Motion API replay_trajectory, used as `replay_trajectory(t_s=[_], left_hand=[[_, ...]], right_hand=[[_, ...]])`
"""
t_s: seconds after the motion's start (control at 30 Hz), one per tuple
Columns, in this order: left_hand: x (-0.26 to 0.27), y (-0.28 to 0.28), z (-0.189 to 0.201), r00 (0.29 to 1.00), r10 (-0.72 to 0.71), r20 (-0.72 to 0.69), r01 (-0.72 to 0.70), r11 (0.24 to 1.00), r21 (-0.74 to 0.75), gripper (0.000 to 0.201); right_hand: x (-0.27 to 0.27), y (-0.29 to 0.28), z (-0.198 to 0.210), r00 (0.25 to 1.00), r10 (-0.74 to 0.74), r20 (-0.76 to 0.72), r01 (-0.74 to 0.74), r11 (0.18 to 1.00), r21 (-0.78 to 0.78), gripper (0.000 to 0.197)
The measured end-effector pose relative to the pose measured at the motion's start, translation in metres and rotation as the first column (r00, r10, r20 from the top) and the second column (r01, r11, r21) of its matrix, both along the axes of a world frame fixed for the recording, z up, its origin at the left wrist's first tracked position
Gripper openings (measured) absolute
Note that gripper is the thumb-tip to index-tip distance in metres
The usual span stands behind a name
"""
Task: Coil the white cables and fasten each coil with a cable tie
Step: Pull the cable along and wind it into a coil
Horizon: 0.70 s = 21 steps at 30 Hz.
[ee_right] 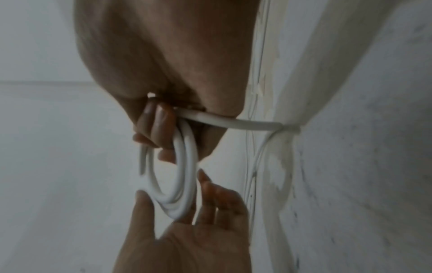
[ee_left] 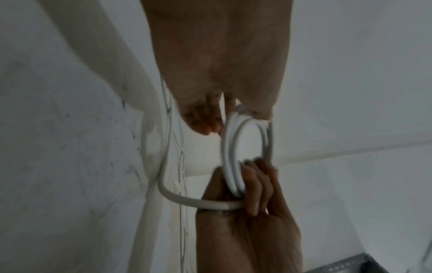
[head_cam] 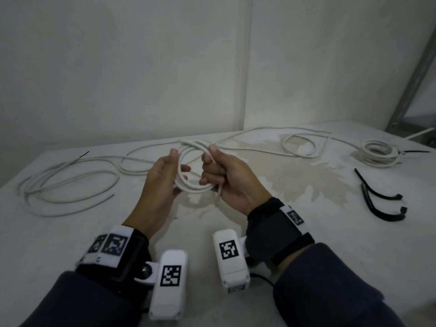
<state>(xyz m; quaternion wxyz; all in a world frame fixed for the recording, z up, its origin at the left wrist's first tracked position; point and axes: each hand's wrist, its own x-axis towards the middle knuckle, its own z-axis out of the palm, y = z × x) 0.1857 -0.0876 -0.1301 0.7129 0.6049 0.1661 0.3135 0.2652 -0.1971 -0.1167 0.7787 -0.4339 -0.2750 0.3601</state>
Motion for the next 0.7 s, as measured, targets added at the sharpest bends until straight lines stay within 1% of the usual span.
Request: replay_trajectory(t_s=[0.07,0.1,0.17,0.2,0.23,0.27,0.33,0.37,0.43,0.5,0.53,0.57,0.63,0.7], left_hand=[[0.0,0.002,-0.003,0.989,-0.095,-0.115,0.066,0.97,-0.234,0.045],[-0.001,0.002,-0.004,0.97,-0.167,-0.174,0.109,0.947,-0.302,0.048],[-0.003,-0.001,-0.008,0.891,-0.324,-0.317,0.231,0.926,-0.298,0.051],[-0.003,-0.004,-0.01,0.857,-0.372,-0.357,0.278,0.917,-0.288,0.052],[-0.001,-0.006,-0.01,0.844,-0.395,-0.362,0.296,0.907,-0.3,0.052],[0.0,-0.009,-0.011,0.851,-0.404,-0.335,0.295,0.896,-0.332,0.05],[0.004,-0.011,-0.013,0.89,-0.403,-0.215,0.284,0.856,-0.431,0.038],[0.006,-0.01,-0.015,0.911,-0.389,-0.136,0.279,0.825,-0.492,0.035],[0.009,-0.005,-0.019,0.953,-0.304,-0.008,0.242,0.775,-0.584,0.029],[0.012,0.002,-0.019,0.987,-0.153,0.043,0.143,0.74,-0.657,0.013],[0.012,0.004,-0.018,0.997,-0.058,0.046,0.074,0.736,-0.673,0.011],[0.012,0.007,-0.018,0.999,0.038,0.038,-0.004,0.747,-0.665,0.015],[0.013,0.012,-0.02,0.978,0.206,0.041,-0.141,0.785,-0.604,0.018],[0.013,0.015,-0.019,0.94,0.329,0.084,-0.237,0.812,-0.534,0.019]], right_hand=[[0.006,-0.003,0.002,0.991,-0.013,-0.136,0.031,0.99,0.136,0.036],[0.009,-0.004,0.002,0.98,0.002,-0.201,0.038,0.98,0.196,0.037],[0.011,-0.006,0.003,0.952,0.056,-0.3,0.037,0.955,0.295,0.035],[0.01,-0.006,0.003,0.941,0.079,-0.328,0.035,0.944,0.328,0.033],[0.008,-0.005,0.003,0.934,0.099,-0.342,0.029,0.936,0.352,0.032],[0.005,-0.005,0.004,0.929,0.115,-0.35,0.023,0.93,0.367,0.031],[0.0,-0.002,0.004,0.916,0.139,-0.377,0.018,0.923,0.384,0.031],[-0.001,-0.002,0.004,0.907,0.144,-0.396,0.021,0.923,0.385,0.032],[-0.002,0.0,0.004,0.897,0.124,-0.424,0.046,0.928,0.369,0.035],[0.002,0.0,0.004,0.888,0.052,-0.456,0.119,0.934,0.338,0.036],[0.004,0.0,0.004,0.879,0.001,-0.477,0.17,0.933,0.316,0.036],[0.007,0.001,0.003,0.866,-0.053,-0.497,0.221,0.932,0.287,0.036],[0.01,0.003,-0.001,0.839,-0.147,-0.524,0.296,0.931,0.212,0.036],[0.011,0.005,-0.006,0.818,-0.203,-0.538,0.312,0.942,0.12,0.036]])
